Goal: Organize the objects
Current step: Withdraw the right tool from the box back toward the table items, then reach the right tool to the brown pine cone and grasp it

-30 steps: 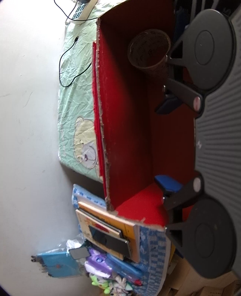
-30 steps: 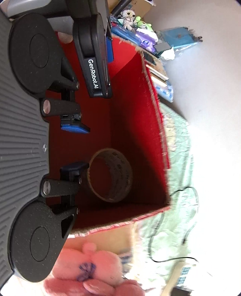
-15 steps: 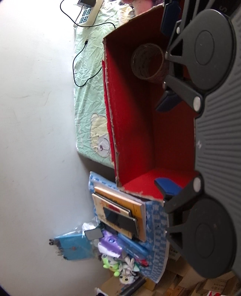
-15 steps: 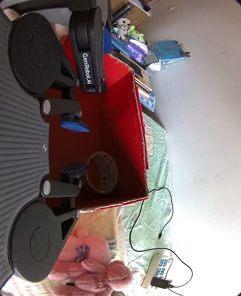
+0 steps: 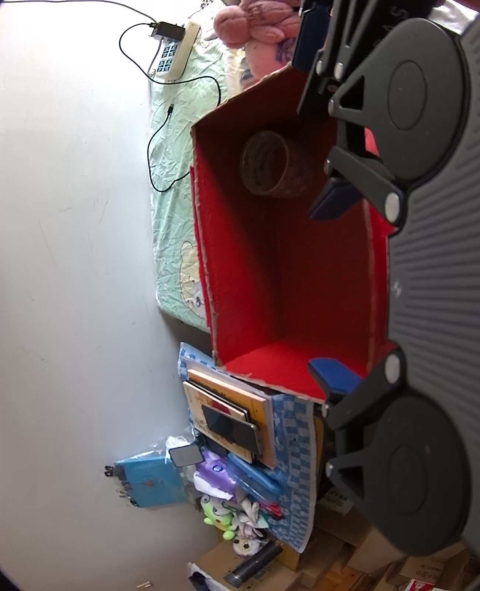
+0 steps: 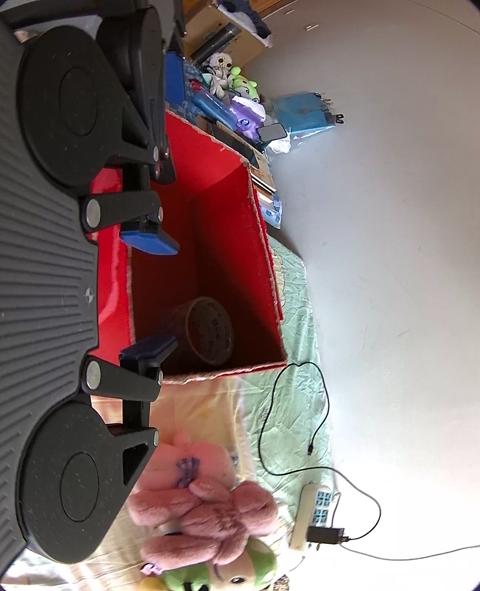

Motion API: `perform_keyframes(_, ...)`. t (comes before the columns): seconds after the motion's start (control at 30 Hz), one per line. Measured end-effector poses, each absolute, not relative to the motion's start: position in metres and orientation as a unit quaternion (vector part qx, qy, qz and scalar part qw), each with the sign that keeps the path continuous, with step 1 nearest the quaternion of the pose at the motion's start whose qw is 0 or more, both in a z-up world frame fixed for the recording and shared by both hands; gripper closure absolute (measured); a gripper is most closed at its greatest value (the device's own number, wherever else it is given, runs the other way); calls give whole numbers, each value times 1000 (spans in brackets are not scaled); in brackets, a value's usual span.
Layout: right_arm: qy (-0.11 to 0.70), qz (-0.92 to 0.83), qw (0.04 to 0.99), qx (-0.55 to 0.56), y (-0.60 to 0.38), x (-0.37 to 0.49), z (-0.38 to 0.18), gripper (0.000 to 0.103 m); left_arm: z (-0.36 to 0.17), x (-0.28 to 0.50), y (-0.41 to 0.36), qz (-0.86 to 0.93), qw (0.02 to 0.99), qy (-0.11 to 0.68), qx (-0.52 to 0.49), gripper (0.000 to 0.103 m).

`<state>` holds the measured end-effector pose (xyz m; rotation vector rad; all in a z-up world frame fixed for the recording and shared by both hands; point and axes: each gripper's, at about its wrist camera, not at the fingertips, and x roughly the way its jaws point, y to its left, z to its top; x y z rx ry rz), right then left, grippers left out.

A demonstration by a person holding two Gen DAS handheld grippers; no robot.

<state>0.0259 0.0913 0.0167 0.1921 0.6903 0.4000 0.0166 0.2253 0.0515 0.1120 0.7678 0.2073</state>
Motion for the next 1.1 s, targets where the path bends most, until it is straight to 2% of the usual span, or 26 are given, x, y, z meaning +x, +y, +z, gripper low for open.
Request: perform_keyframes(1.1,465,194,854,130,58,-5,-19,51,4,-27,194,48,879,471,55,16)
